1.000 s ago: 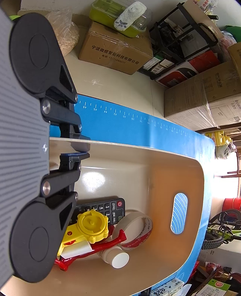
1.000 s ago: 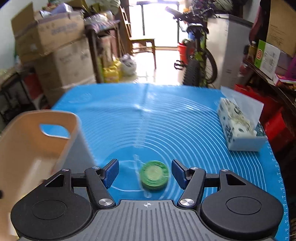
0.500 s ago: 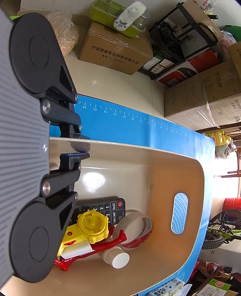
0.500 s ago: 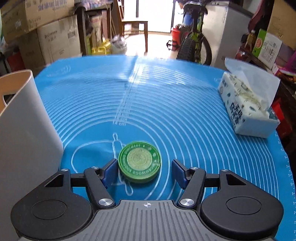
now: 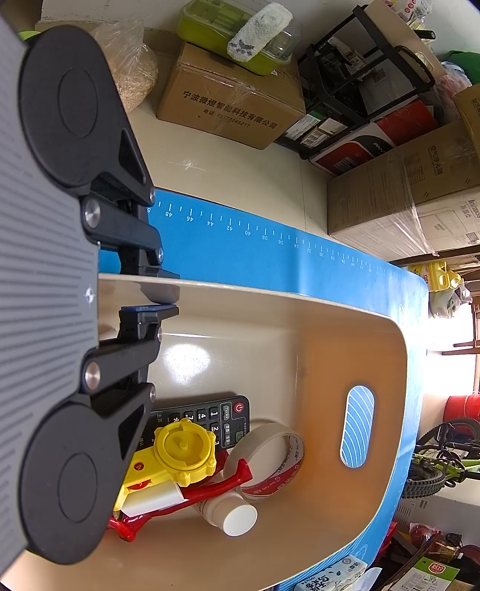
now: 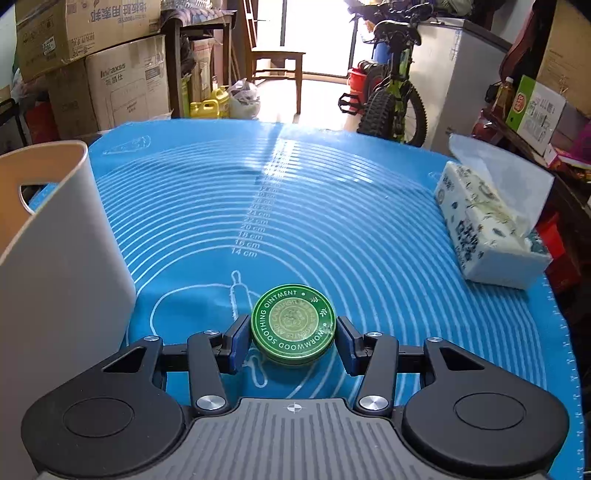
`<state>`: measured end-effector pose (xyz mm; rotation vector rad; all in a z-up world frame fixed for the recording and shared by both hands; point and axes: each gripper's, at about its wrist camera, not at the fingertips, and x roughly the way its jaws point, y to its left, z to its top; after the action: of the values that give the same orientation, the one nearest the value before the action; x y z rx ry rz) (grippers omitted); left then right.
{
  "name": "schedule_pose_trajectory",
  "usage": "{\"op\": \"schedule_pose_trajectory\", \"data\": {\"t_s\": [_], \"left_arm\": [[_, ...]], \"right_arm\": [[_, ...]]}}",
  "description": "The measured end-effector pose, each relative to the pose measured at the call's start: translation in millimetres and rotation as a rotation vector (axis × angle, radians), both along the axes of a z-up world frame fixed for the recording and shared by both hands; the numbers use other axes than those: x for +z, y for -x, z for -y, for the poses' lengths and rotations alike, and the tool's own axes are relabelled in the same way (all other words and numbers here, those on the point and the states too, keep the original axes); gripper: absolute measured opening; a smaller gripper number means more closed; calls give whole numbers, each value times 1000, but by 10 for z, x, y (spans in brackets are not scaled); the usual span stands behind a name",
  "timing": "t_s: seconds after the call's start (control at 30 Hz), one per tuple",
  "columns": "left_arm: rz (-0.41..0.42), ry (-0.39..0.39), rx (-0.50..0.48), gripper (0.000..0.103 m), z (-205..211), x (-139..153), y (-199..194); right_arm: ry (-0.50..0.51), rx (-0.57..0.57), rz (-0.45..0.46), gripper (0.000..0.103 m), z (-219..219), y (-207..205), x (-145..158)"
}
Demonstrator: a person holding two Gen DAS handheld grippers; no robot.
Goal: Organize rigid objects
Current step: 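Grasp the green ointment tin with the right tool, then carry the green tin into the basket and release it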
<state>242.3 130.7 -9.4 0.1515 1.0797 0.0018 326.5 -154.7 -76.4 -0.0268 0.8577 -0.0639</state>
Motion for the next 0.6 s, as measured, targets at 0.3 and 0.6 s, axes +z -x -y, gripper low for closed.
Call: {"op": "schedule_pose_trajectory", "data": {"t_s": [0.3,0.6], "left_arm": [[-1,2,3,12,-2,1,-2],[-1,2,3,12,-2,0,-2]], "right_arm": [[-68,-19,110,54,4,263,541],[-142,27,282,54,-203,680,1191]]}}
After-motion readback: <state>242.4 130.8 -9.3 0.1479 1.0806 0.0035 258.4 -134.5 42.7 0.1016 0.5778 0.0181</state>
